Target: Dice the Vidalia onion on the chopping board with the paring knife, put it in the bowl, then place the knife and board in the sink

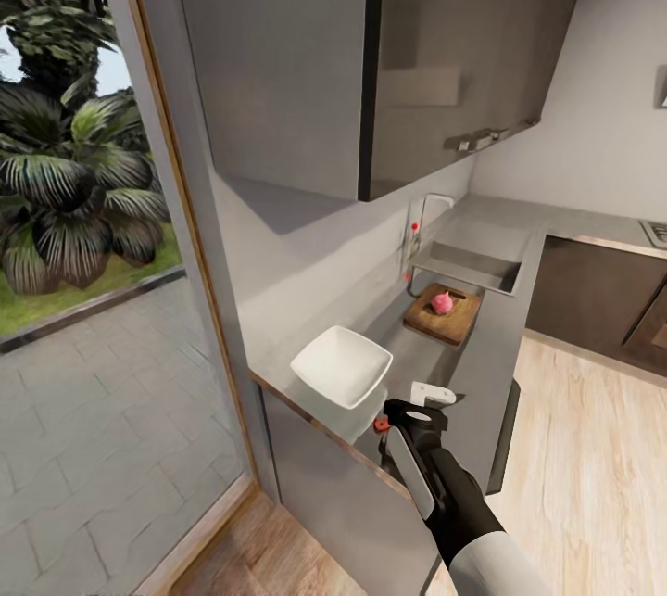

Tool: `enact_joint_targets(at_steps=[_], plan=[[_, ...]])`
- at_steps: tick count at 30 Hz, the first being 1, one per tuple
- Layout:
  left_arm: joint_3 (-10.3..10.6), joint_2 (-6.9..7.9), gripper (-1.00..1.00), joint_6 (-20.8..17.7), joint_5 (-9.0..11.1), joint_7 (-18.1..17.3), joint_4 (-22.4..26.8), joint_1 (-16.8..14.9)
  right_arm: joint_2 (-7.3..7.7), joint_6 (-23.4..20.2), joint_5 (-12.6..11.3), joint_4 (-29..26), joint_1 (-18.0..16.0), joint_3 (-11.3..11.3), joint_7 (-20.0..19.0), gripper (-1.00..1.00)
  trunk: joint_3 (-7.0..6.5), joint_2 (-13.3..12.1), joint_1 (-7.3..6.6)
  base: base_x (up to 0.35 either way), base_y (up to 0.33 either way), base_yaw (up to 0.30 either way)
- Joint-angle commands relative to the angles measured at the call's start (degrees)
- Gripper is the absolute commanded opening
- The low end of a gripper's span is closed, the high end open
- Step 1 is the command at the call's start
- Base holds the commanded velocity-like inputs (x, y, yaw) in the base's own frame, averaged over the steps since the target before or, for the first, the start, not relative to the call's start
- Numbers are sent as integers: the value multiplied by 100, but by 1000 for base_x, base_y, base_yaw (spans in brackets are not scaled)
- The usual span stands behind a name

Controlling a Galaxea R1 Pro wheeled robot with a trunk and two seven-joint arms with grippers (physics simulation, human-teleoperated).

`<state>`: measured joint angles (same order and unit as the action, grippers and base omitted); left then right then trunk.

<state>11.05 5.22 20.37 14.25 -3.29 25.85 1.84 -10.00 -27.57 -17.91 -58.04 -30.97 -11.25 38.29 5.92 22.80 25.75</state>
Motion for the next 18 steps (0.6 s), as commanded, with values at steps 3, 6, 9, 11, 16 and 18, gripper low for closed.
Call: enact_joint_targets(at_steps=[3,6,9,11,16,18], plan=[[33,6,100,9,60,-13,7,0,0,-21,-37,-6,-5,-9,46,100,17,12,4,0,0,0],[32,8,100,10,62,-11,6,0,0,-22,-37,-6,-5,-9,47,100,19,12,4,0,0,0],[31,6,100,9,61,-9,-7,0,0,-26,-37,-6,-5,-9,47,100,19,12,4,0,0,0],[30,6,100,9,60,-9,-13,0,0,-29,-37,-6,-5,-9,47,100,19,12,4,0,0,0],[30,7,100,9,60,-11,-15,0,0,-29,-37,-6,-5,-9,47,100,20,12,4,0,0,0],[31,6,100,8,60,-11,-16,0,0,-29,-37,-6,-5,-9,47,100,20,12,4,0,0,0]])
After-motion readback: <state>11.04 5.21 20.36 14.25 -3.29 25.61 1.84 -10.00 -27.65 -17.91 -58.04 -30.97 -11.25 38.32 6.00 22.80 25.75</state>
